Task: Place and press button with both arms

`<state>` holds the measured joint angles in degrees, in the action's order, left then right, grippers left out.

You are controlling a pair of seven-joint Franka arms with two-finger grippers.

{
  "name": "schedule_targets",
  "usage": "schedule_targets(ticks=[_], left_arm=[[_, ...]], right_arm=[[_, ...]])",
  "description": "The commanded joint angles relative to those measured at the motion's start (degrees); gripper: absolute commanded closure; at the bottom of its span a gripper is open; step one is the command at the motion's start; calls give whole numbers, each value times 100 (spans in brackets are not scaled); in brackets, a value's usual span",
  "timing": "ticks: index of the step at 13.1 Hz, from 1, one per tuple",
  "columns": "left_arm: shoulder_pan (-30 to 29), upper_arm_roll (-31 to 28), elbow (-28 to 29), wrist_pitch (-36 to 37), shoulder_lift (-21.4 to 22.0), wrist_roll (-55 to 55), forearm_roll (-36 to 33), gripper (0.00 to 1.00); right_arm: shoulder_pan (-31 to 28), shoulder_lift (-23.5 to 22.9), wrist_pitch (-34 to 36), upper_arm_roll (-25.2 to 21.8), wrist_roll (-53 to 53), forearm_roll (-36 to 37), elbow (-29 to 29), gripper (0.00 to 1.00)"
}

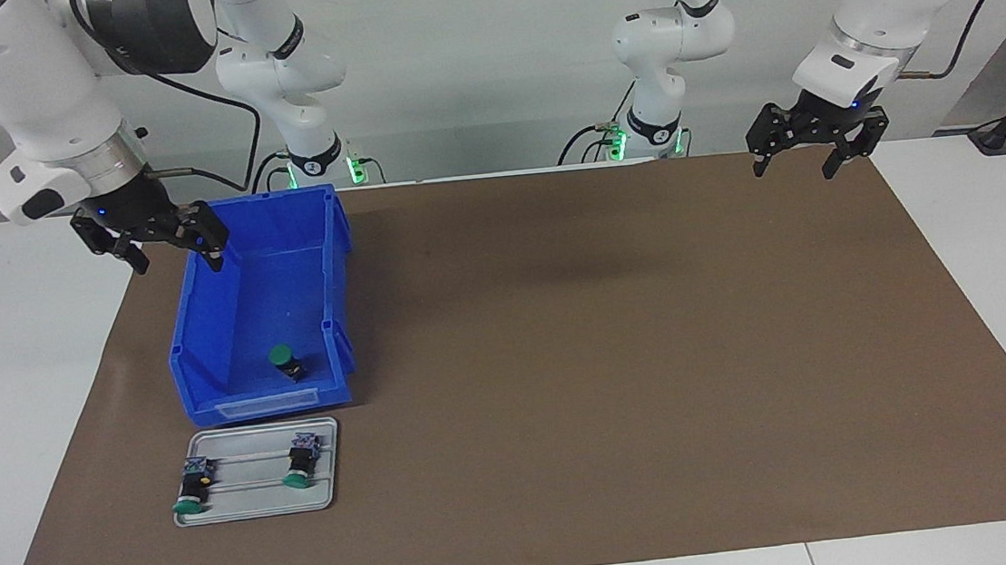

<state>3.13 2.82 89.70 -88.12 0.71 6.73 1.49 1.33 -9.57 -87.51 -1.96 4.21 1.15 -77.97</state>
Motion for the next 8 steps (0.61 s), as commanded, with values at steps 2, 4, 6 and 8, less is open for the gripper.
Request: schedule_targets(ticks=[2, 4, 6, 8], left_arm=[[-85, 61, 189, -65, 157, -32, -88, 0], [-85, 61, 189, -65, 157, -32, -88, 0], [-85, 61, 189, -65, 157, -32, -88, 0], [-85, 61, 189, -65, 157, -32, -88, 0]], right_arm=[[-1, -19, 269, 29, -157, 17, 27, 0], [-1, -19, 331, 29, -157, -10, 27, 0], [-1, -19, 322, 29, -140, -18, 27, 0], [-27, -10, 270, 29, -104, -202, 27, 0]])
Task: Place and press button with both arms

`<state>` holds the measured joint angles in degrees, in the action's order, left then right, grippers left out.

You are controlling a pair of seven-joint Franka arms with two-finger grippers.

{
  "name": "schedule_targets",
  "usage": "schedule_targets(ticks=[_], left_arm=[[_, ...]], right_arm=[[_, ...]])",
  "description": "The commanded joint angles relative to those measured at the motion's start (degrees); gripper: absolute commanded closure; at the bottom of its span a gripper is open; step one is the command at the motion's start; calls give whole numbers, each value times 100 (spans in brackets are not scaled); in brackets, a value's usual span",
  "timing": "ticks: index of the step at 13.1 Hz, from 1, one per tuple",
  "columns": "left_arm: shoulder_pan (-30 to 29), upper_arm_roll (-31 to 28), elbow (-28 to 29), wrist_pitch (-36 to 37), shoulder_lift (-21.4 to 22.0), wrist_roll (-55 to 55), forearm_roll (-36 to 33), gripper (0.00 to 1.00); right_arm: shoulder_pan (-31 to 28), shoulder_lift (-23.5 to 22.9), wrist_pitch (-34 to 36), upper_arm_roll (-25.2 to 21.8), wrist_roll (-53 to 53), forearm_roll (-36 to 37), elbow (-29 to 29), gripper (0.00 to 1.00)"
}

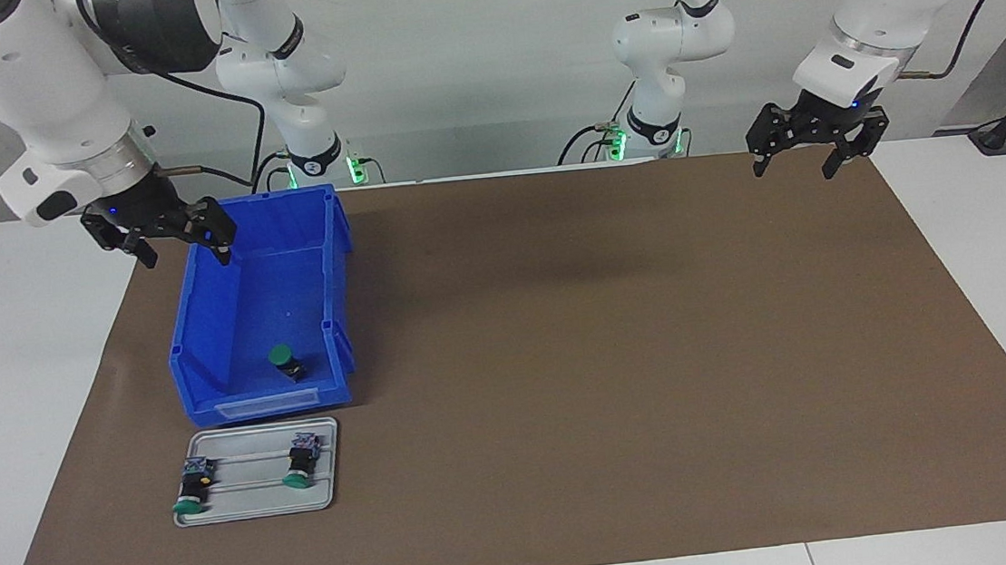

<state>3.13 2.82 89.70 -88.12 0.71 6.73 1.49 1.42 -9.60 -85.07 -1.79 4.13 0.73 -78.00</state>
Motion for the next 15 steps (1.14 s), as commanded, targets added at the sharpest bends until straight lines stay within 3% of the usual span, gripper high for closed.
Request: schedule_targets(ticks=[1, 15], left_arm=[[-85, 61, 189, -65, 157, -32, -88, 0], [-85, 61, 189, -65, 157, -32, -88, 0]], right_arm=[[-62, -7, 8, 12, -80, -239, 40, 0], [-27, 28, -27, 3, 70, -161, 31, 0]])
